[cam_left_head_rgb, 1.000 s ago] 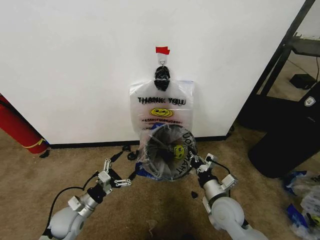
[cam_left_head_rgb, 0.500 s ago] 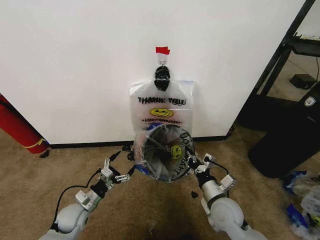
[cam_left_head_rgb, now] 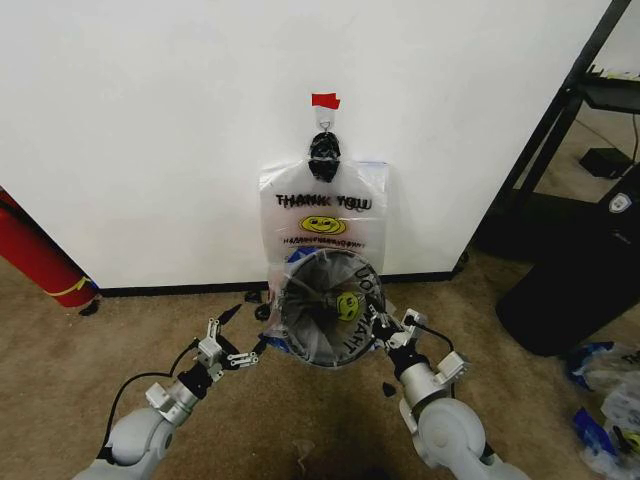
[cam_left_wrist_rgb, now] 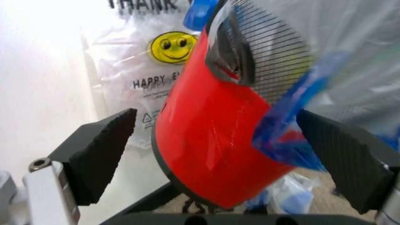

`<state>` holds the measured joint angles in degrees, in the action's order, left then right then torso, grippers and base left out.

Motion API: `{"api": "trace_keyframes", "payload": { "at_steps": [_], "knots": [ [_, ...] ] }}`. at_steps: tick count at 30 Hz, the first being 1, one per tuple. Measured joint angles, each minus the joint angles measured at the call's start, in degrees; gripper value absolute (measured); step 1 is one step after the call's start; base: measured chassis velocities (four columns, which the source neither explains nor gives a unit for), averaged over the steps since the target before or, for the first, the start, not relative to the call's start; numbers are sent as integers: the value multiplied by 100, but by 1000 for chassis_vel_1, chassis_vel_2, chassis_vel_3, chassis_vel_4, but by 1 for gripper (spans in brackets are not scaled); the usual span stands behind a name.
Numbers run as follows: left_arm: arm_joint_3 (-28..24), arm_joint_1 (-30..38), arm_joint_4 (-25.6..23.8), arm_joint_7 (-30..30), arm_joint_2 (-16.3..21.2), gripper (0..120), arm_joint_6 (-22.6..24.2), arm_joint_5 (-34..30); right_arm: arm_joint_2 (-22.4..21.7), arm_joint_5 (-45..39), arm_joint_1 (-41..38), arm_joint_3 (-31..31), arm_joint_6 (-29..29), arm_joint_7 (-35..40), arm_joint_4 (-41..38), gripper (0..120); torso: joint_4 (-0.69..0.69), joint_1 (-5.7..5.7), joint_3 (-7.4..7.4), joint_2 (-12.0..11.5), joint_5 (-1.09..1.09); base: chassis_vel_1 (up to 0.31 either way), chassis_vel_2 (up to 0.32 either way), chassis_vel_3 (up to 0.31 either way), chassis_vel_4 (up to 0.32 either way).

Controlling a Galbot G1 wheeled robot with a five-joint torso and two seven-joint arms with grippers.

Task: Pick up the garbage bag from the wall and place it over the trash bin.

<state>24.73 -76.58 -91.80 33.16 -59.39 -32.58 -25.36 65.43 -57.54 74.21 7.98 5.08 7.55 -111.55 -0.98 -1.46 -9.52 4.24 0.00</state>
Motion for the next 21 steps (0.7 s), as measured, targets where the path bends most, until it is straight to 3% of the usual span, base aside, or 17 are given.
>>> {"api": "trace_keyframes", "payload": {
  "at_steps": [3, 11, 19, 21],
  "knots": [
    [124, -18, 151, 385, 65, 100, -153, 8, 11, -58, -44, 38, -54, 121, 15, 0, 0, 0, 0, 0, 0, 0, 0, 0, 0],
    [720, -9, 677, 2128, 219, 100, -513, -352, 49, -135, -89, 51, -428, 624, -58, 0, 0, 0, 0, 0, -1, 0, 0, 0, 0],
    [1275, -170, 763, 2513, 311, 100, -637, -513, 61, -489, -269, -8, -2037, 2248, -332, 0, 0, 0, 0, 0, 1, 0, 0, 0, 0],
    [1297, -196, 746, 2533, 275, 100, -654, -466, 66, -506, -319, -19, -2147, 2324, -319, 0, 1, 0, 0, 0, 1, 0, 0, 0, 0]
  ]
}}
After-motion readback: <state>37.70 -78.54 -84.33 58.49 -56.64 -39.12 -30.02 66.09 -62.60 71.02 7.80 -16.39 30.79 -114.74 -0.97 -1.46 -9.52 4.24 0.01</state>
